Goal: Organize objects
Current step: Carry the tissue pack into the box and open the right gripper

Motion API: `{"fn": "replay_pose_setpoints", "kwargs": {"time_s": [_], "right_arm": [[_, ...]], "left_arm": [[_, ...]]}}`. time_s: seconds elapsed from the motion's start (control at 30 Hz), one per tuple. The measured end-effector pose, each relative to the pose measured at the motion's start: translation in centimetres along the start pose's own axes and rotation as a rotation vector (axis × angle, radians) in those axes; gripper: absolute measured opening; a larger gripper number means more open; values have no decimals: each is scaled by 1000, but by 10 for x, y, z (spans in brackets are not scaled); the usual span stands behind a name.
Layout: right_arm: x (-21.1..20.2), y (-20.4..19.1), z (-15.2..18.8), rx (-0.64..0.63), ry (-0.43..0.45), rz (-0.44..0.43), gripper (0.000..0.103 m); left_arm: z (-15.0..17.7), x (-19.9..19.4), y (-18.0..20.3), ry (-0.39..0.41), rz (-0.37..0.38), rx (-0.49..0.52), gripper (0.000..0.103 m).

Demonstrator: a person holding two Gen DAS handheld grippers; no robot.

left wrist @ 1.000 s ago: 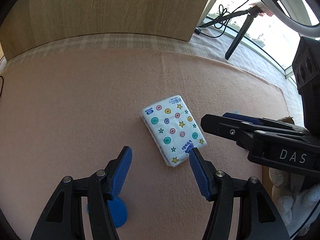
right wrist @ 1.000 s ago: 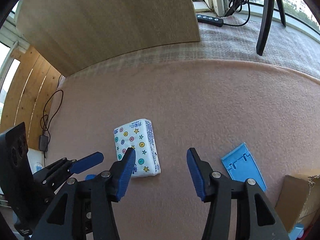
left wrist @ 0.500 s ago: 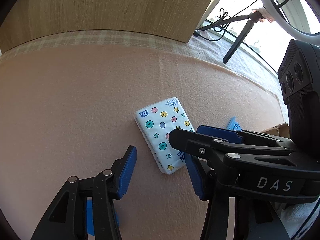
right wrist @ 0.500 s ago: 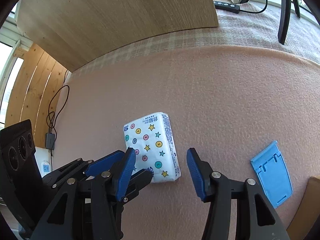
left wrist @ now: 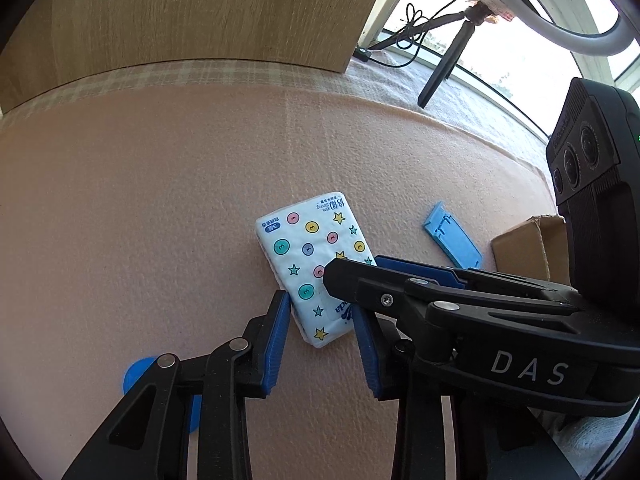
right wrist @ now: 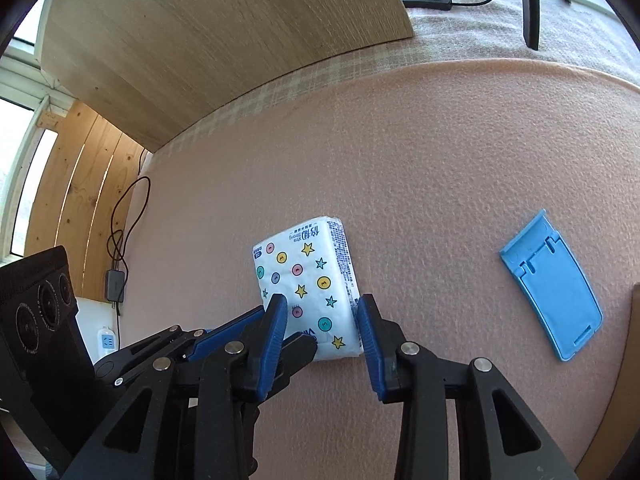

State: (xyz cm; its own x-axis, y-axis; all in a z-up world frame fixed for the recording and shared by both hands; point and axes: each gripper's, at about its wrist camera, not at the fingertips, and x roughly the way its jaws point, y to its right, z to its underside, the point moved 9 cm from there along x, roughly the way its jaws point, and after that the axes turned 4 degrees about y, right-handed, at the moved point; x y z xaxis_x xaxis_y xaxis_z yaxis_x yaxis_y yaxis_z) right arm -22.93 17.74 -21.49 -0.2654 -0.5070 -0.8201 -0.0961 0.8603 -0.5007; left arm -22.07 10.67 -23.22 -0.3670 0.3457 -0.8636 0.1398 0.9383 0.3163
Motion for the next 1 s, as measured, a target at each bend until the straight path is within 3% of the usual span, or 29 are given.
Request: {"fn": "replay_pose_setpoints", "kwargs": {"time_s": [0.23,0.6,1.0], "right_arm": [[-40,9,35,24,70,-1,34],[-138,44,52,59,236,30,34],[-202,116,66,135,315,82,34]], "left_arm": [[35,-26,43,42,-26,84,35],[51,-64,142,107,63,204,35],[65,-48,241,94,142,303,35]]}}
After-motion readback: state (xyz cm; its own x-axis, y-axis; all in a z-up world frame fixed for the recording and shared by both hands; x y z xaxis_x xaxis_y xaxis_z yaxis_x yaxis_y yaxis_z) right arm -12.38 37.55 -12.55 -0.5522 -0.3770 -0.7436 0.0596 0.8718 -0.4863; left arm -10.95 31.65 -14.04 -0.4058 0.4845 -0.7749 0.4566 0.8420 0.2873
